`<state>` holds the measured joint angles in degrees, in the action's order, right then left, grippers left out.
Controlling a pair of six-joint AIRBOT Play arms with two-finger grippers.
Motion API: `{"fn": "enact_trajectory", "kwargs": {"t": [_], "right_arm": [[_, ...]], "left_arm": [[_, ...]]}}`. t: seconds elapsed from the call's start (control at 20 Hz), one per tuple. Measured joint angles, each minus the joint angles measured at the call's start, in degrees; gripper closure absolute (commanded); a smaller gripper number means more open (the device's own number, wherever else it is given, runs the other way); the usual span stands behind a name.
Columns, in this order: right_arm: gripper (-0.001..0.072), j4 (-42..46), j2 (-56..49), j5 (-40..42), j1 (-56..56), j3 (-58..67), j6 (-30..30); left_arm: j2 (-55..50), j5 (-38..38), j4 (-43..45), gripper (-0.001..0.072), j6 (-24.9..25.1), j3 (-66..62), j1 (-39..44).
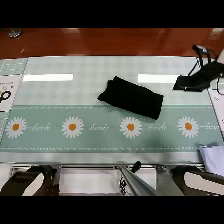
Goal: Fold the shirts.
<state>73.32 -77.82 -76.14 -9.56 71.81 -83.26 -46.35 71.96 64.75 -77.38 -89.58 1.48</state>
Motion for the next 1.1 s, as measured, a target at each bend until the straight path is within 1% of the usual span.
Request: {"fn": "enact_trajectory", "kwargs": {"t": [0.05, 0.15, 0.35, 0.55, 0.6, 0.65, 0.7, 0.8, 0.85, 1.0, 1.1], "right_arm": [[0.0112, -5.4, 0.3, 1.4, -2.8, -4.1, 1.9], [0.0112, -13.3, 0.5, 5.0, -6.3, -11.5, 5.0], [0.0111, -23.0, -0.4, 12.9, -7.5, -22.1, 9.8], [0.0122, -31.6, -3.6, 19.5, -4.8, -25.9, 13.4], [0.0184, -33.7, -4.2, 21.0, -4.0, -26.3, 13.9], [0.0398, -35.9, -4.9, 22.8, -3.0, -26.6, 14.3], [0.0679, -36.7, -5.5, 24.6, -2.1, -26.8, 14.6], [0.0680, -39.0, -5.6, 26.4, -0.8, -26.6, 15.1], [0.0680, -39.7, -4.9, 25.7, -0.5, -25.9, 15.8], [0.0680, -37.5, 0.8, 19.4, -0.4, -21.0, 15.5], [0.0680, -32.7, 7.3, 13.2, -0.4, -15.1, 12.0]], "left_arm": [[0.0, 0.0, 0.0, 0.0683, 0.0, 0.5, 0.0], [0.0, 0.0, 0.0, 0.0683, 0.0, 1.2, 0.0], [0.0, 0.0, 0.0, 0.0683, 0.0, 1.8, 0.0], [0.0, 0.0, 0.0, 0.0683, -1.2, 1.9, 0.0], [0.0, 0.0, -0.1, 0.0683, -1.6, 1.9, 0.0], [0.0, 0.0, -0.2, 0.0683, -2.0, 1.9, 0.0], [0.0, 0.0, -0.3, 0.0683, -2.2, 1.9, 0.0], [0.0, 0.0, -0.3, 0.0683, -2.5, 1.9, 0.0], [0.0, 0.0, -0.4, 0.0683, -2.6, 2.0, 0.0], [-0.3, -0.4, -0.4, 0.0683, -2.8, 2.2, 0.0], [-1.0, -0.8, -1.4, 0.0683, -3.1, 2.3, 0.0]]}}
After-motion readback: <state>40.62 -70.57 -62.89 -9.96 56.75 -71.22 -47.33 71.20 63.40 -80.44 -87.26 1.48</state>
